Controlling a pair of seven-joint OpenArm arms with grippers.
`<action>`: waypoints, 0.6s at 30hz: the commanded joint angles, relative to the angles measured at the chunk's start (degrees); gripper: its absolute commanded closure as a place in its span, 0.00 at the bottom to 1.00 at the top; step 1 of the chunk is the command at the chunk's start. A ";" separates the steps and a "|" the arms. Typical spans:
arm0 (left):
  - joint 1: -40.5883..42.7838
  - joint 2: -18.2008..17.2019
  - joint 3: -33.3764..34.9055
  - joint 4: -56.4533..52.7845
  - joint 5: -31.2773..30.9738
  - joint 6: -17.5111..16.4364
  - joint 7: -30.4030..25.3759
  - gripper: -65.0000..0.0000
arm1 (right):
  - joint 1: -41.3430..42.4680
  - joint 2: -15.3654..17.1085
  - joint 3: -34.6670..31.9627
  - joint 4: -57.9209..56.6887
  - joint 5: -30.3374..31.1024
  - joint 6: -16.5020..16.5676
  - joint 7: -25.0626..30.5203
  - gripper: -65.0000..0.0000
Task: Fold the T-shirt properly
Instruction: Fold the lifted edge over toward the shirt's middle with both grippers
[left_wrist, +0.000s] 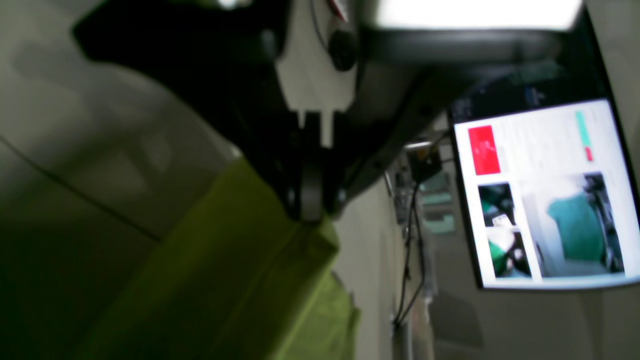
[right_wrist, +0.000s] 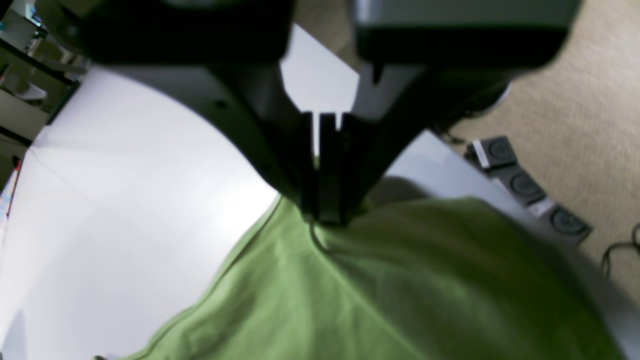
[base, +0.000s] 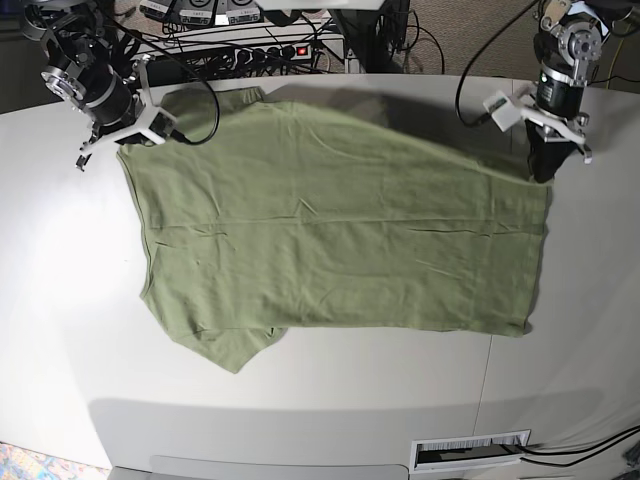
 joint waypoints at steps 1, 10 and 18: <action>-0.81 -0.79 -0.48 0.46 -0.31 1.49 -0.46 1.00 | 0.52 0.35 0.63 0.83 -0.55 -0.76 0.57 1.00; -8.15 -0.66 -0.48 -3.80 -7.89 1.44 -4.90 1.00 | 0.68 -4.98 5.05 0.83 -3.61 -2.86 1.81 1.00; -12.07 -0.63 -0.46 -9.09 -12.79 1.25 -8.55 1.00 | 1.64 -5.88 6.78 0.48 -3.61 -2.86 2.43 1.00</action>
